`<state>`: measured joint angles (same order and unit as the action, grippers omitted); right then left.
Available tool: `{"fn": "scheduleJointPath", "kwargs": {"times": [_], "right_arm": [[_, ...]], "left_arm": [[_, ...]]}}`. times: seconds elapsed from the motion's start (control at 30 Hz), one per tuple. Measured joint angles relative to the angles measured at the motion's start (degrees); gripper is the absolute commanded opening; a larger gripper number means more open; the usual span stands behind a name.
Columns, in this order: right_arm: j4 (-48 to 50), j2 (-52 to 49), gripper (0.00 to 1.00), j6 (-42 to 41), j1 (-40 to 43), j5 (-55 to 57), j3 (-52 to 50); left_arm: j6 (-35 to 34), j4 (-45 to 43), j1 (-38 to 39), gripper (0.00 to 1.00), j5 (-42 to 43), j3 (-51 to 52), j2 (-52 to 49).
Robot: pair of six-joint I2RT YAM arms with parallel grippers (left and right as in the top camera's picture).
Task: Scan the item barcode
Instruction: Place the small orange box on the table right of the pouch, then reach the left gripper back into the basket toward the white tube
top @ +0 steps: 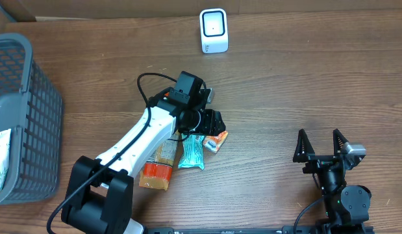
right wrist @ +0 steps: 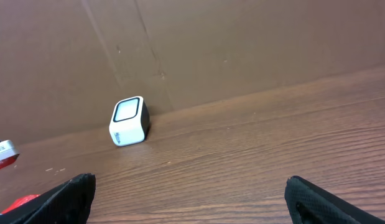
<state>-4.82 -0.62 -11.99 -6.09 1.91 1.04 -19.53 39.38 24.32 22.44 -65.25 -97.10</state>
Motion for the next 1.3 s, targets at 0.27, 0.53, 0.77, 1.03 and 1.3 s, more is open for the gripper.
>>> {"fn": "scheduleJointPath", "kwargs": {"times": [0.27, 0.53, 0.77, 1.03, 1.3], "right_arm": [[0.0, 0.0, 1.00, 0.0, 0.0, 0.0, 0.0], [0.0, 0.0, 1.00, 0.0, 0.0, 0.0, 0.0], [0.0, 0.0, 1.00, 0.0, 0.0, 0.0, 0.0], [0.1, 0.0, 1.00, 0.0, 0.0, 0.0, 0.0], [0.0, 0.0, 1.00, 0.0, 0.0, 0.0, 0.0]], "left_arm": [[5.0, 18.6, -7.4, 0.68, -3.7, -21.3, 0.1], [6.4, 29.5, -24.3, 0.69, -11.0, -43.5, 6.2], [6.4, 35.8, -46.8, 0.70, -13.4, -45.0, 12.4], [4.8, 31.1, -68.9, 0.70, -8.8, -41.7, 12.9], [1.0, 28.3, -70.9, 0.71, -14.7, -33.4, 10.0]]}}
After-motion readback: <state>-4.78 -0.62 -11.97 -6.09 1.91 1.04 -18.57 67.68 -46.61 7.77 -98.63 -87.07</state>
